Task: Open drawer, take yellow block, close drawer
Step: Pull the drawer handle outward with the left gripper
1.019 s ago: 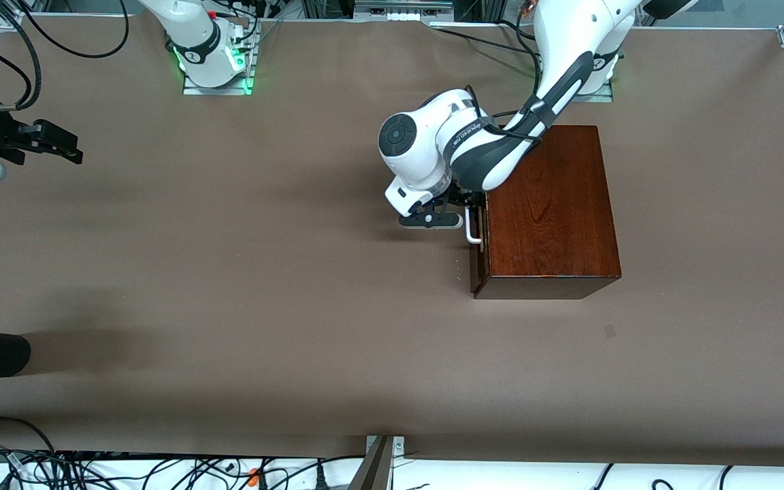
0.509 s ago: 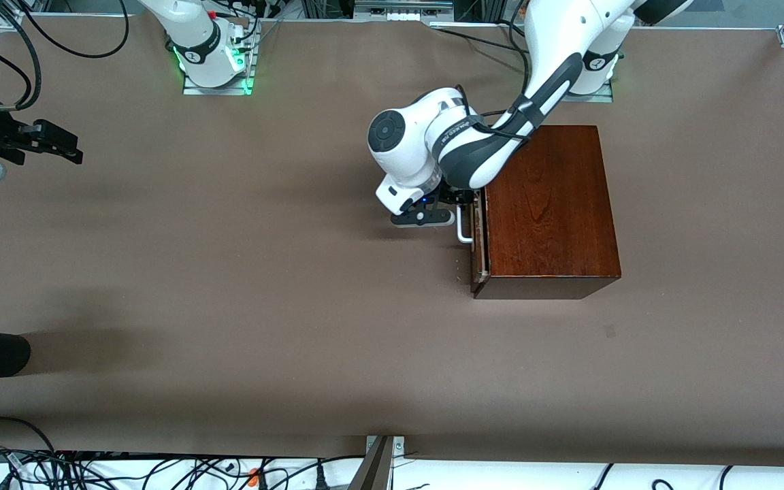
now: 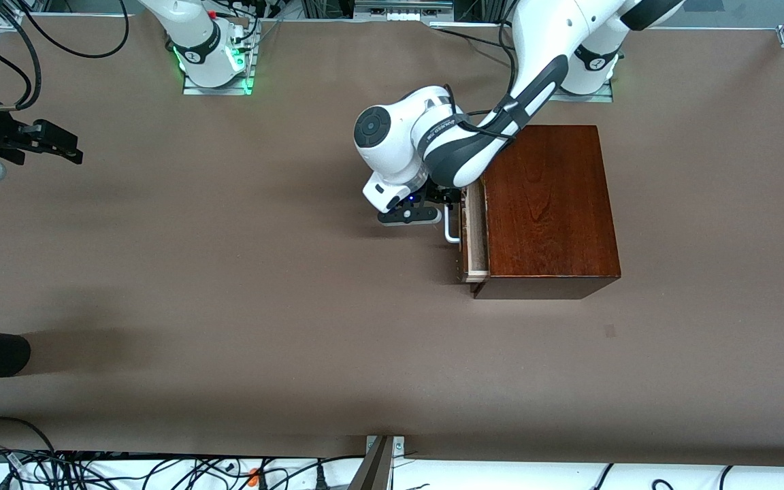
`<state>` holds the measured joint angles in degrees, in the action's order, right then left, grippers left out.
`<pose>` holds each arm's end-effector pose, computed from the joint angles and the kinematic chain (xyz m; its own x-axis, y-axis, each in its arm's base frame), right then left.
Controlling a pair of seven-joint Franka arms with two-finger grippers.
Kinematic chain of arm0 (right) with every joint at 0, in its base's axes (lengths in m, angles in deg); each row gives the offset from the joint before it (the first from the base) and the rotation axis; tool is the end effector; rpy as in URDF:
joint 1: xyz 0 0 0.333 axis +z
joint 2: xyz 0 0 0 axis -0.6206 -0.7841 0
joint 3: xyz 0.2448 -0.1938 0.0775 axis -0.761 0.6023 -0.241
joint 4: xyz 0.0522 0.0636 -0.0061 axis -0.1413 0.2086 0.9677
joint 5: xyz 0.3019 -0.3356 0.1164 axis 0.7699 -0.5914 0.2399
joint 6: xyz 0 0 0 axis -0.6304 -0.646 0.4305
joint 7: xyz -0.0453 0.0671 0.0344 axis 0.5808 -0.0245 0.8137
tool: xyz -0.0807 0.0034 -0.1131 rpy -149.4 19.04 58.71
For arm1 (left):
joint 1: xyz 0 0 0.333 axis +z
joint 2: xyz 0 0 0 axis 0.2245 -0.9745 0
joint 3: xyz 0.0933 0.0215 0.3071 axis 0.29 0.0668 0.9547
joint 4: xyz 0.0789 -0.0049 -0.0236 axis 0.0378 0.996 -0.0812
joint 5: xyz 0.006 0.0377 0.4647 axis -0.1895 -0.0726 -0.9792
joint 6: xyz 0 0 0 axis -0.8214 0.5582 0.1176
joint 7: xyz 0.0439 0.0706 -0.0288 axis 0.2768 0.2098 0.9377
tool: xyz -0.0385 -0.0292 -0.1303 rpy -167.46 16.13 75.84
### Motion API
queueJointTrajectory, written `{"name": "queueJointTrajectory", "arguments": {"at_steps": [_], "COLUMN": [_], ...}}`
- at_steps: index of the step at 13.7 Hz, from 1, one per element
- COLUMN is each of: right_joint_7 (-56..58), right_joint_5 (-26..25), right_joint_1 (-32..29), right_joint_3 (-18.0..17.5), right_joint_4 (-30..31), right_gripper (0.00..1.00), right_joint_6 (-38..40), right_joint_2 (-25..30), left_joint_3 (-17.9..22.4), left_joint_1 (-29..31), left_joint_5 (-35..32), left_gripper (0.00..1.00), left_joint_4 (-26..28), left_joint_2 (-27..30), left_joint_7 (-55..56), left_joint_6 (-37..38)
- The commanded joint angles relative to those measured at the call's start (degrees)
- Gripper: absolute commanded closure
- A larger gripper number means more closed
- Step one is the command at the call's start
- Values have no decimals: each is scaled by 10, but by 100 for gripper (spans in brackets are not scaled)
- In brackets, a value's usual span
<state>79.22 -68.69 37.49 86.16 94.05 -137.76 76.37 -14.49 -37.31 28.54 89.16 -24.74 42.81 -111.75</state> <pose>0.6181 -0.0161 0.5540 0.9946 0.0260 -0.1001 0.0264 -0.9996 0.0029 0.5140 -0.5389 0.2096 0.9985 -0.0303 -0.0465 -0.0434 -0.9489 -0.3127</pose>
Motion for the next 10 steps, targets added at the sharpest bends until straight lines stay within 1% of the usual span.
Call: {"name": "queueJointTrajectory", "arguments": {"at_steps": [1,10], "right_joint_7": [6,6], "right_joint_5": [-8,-7], "right_joint_1": [-10,-10], "right_joint_3": [-9,-9], "right_joint_4": [-5,-5], "right_gripper": [0,0], "right_joint_6": [7,7], "right_joint_2": [0,0], "left_joint_3": [-7,-7], "left_joint_1": [-34,-79], "left_joint_5": [-2,-2], "left_gripper": [0,0], "left_joint_4": [-56,-137], "left_joint_2": [-35,-79], "left_joint_7": [28,44], "left_joint_6": [-2,-1]}}
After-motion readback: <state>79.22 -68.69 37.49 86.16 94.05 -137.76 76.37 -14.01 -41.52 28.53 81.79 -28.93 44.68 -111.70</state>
